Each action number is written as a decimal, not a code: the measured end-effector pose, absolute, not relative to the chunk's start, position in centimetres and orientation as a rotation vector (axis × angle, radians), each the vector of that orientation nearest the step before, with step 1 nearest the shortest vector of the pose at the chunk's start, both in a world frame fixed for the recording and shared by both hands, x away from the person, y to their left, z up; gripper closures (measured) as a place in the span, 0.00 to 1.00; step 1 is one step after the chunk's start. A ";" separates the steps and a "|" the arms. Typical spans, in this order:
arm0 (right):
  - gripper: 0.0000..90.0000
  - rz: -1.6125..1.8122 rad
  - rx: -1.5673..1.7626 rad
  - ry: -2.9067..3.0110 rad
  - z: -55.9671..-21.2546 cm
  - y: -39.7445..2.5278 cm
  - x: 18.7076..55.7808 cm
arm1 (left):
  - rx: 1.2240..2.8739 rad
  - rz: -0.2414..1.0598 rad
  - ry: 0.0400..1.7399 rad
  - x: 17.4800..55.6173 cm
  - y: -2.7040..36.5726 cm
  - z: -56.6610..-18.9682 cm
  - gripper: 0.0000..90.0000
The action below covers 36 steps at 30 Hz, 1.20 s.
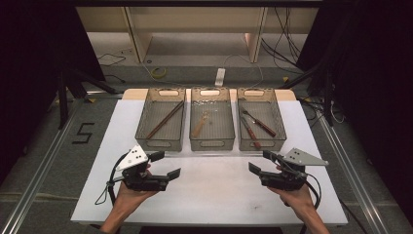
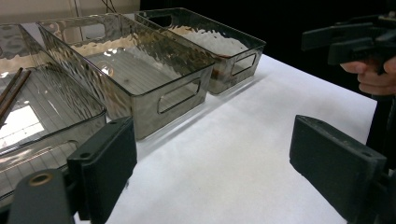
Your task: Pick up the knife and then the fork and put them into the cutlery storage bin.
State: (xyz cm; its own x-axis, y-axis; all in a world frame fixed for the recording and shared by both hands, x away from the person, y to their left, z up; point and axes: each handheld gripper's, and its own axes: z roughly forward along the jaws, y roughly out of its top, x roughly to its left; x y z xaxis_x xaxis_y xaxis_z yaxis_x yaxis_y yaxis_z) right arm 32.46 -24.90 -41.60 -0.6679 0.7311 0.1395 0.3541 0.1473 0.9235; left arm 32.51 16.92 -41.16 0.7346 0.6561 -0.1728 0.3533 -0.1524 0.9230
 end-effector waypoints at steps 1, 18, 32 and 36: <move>0.30 1.531 1.040 2.092 -41.8 -24.8 32.3 | 1.763 0.321 0.796 32.5 17.0 -41.2 0.16; 0.28 1.528 1.008 2.088 -43.3 -24.2 31.0 | 1.746 0.307 0.801 32.5 17.2 -41.1 0.16; 0.23 1.534 1.018 2.061 -43.3 -24.2 31.1 | 1.750 0.307 0.798 32.4 17.1 -41.1 0.16; 0.21 1.526 1.027 2.055 -43.3 -24.2 31.2 | 1.746 0.307 0.803 32.5 17.2 -41.1 0.16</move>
State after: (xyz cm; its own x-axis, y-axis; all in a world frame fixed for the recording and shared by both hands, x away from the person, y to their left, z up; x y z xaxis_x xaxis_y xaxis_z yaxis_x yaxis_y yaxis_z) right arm 31.17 -24.20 -43.27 -0.6600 0.7419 0.1184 0.3279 0.1427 0.9339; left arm 32.47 17.18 -41.11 0.7335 0.6526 -0.1902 0.3586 -0.1338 0.9239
